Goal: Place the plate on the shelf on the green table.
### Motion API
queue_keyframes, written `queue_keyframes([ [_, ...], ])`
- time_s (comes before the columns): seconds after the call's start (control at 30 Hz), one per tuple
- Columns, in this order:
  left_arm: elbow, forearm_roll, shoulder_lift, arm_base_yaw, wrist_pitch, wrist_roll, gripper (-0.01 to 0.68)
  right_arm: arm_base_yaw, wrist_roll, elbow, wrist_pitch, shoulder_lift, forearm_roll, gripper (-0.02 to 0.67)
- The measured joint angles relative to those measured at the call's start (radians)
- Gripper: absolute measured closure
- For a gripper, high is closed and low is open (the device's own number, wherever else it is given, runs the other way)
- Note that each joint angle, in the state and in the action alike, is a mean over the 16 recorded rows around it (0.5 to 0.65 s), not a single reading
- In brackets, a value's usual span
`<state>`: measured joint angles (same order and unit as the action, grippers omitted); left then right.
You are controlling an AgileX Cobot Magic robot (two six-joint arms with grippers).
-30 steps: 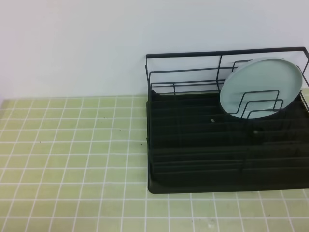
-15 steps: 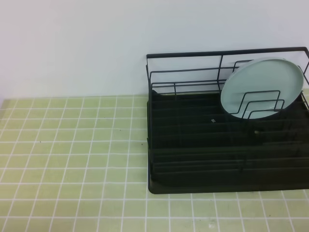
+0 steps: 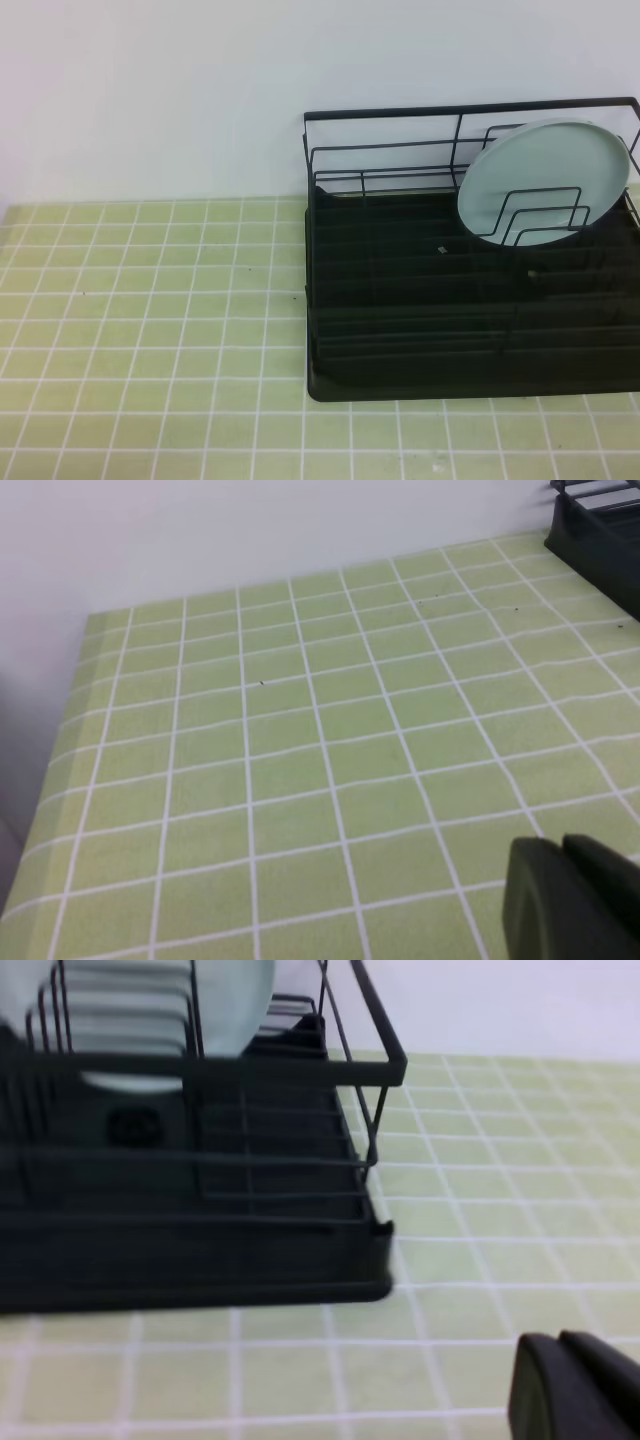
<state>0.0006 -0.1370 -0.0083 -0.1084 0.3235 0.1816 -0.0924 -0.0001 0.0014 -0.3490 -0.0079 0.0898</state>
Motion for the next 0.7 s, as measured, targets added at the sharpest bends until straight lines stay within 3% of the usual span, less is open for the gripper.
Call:
queue_keyframes([
  [0.3,0.000,0.000,0.000,0.000,0.000,0.000,0.674,0.000,0.094,0.000,0.003,0.000,0.002,0.650],
  [0.7,0.000,0.000,0.000,0.000,0.000,0.000,0.674,0.000,0.098,0.000,0.010,0.001,0.012,0.650],
])
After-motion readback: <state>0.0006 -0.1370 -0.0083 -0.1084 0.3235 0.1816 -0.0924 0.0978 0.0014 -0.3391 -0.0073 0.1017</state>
